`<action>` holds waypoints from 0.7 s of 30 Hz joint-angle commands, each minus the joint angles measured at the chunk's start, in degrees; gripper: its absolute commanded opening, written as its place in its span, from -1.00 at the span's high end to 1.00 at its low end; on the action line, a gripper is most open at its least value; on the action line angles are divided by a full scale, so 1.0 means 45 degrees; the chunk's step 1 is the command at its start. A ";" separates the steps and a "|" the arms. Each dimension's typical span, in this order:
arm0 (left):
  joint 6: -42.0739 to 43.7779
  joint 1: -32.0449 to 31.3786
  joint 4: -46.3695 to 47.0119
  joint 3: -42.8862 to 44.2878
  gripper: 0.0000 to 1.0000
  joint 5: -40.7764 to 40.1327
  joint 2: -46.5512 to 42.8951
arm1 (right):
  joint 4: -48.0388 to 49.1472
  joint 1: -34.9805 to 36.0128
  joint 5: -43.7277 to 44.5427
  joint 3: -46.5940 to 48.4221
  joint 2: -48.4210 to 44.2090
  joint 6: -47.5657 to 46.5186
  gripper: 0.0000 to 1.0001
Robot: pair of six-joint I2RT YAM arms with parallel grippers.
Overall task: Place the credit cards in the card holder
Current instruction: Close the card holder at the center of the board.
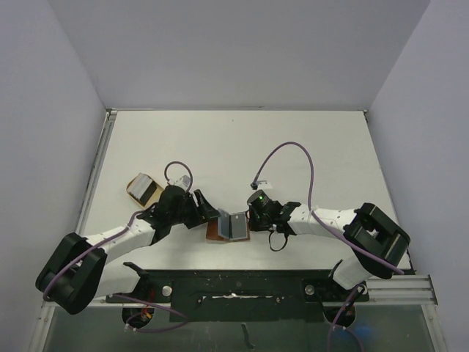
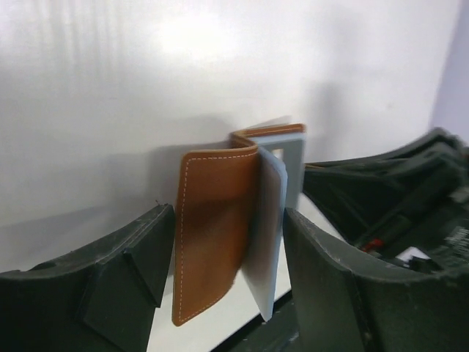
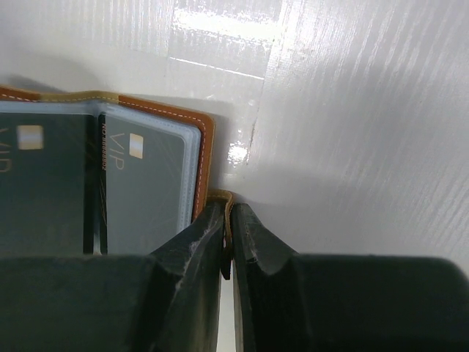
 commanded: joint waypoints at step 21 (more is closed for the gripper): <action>-0.1606 -0.0723 0.5306 0.0004 0.22 0.2799 0.1833 | -0.0568 0.0159 0.0118 0.0436 -0.0772 0.0197 0.57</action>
